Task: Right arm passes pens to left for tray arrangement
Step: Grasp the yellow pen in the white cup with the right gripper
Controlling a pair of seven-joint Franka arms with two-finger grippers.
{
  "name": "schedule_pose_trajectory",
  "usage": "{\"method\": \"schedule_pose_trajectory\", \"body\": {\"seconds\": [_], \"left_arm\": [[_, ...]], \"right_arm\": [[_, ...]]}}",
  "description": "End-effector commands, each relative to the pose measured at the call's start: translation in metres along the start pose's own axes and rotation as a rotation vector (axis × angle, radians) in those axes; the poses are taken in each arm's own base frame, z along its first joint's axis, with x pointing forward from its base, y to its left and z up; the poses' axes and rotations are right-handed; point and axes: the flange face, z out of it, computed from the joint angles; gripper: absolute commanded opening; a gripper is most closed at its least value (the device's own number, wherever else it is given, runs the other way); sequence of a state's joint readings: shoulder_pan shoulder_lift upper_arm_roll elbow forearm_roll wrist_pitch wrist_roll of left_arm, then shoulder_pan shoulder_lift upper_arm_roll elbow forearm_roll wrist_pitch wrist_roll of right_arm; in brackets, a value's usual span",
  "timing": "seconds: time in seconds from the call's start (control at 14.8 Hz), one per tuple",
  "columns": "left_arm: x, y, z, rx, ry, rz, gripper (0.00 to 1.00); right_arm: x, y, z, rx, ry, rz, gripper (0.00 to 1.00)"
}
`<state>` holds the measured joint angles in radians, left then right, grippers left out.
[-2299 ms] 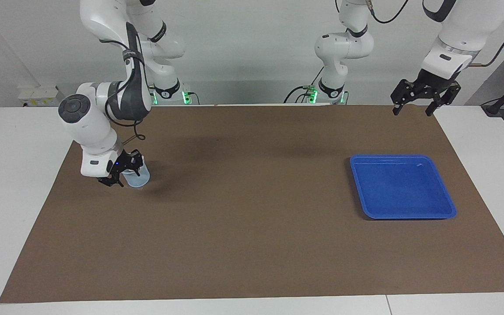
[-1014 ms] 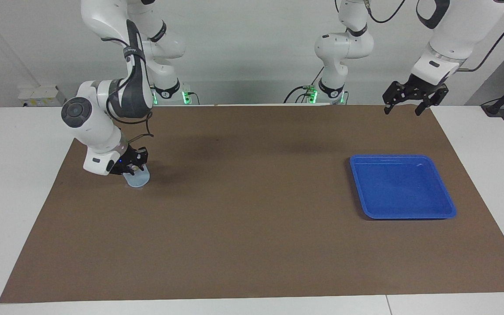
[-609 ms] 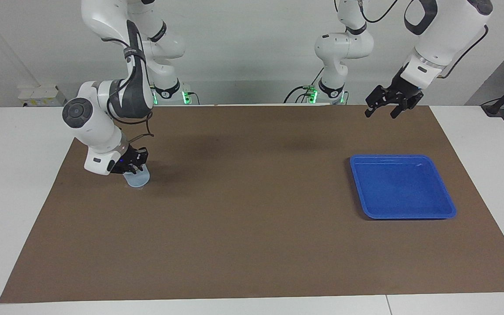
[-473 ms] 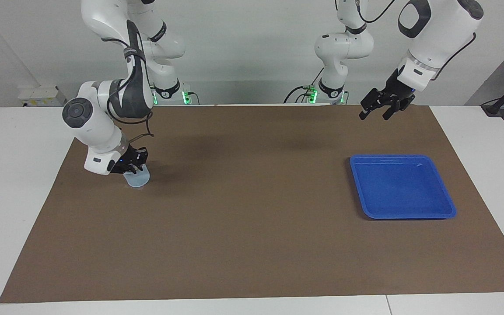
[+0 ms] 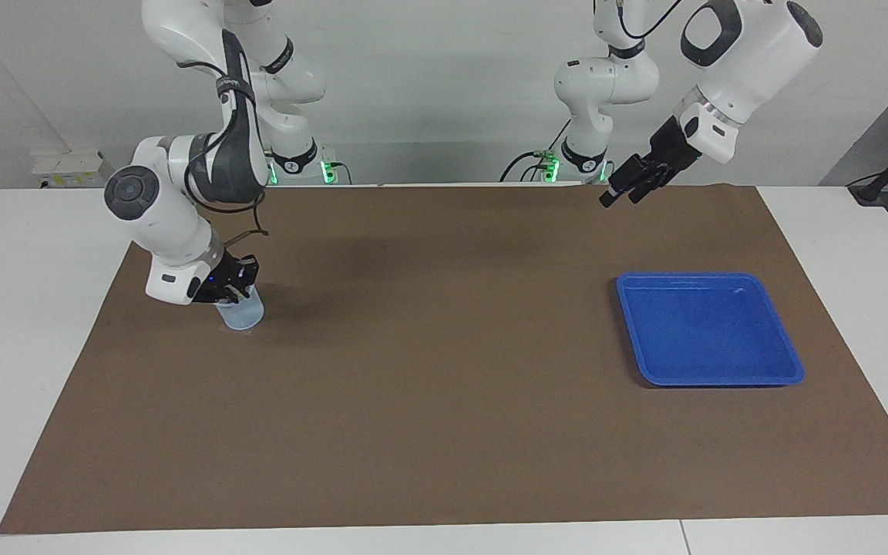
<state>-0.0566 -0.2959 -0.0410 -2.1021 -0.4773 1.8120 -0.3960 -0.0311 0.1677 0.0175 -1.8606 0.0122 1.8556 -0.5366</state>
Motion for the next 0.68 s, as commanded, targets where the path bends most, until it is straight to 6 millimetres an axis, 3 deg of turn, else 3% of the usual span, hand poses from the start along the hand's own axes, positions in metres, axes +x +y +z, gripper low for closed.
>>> {"method": "schedule_pose_trajectory", "body": {"seconds": [0.0,0.34,0.47,0.61], "left_arm": [[-0.013,-0.005,0.012,-0.002,-0.050,-0.026,1.00],[-0.014,-0.003,0.012,-0.100,-0.119,-0.102,1.00],[-0.014,0.002,0.012,-0.157,-0.148,-0.181,1.00],[-0.011,0.006,0.013,-0.217,-0.164,-0.297,1.00]], "right_arm": [[-0.004,-0.006,-0.057,-0.043,0.020,-0.066,0.00],[0.002,-0.055,-0.141,-0.058,0.129,-0.127,0.00],[0.009,-0.075,-0.156,0.072,0.223,-0.055,0.00],[0.023,-0.101,-0.162,0.231,0.296,0.131,0.00]]}}
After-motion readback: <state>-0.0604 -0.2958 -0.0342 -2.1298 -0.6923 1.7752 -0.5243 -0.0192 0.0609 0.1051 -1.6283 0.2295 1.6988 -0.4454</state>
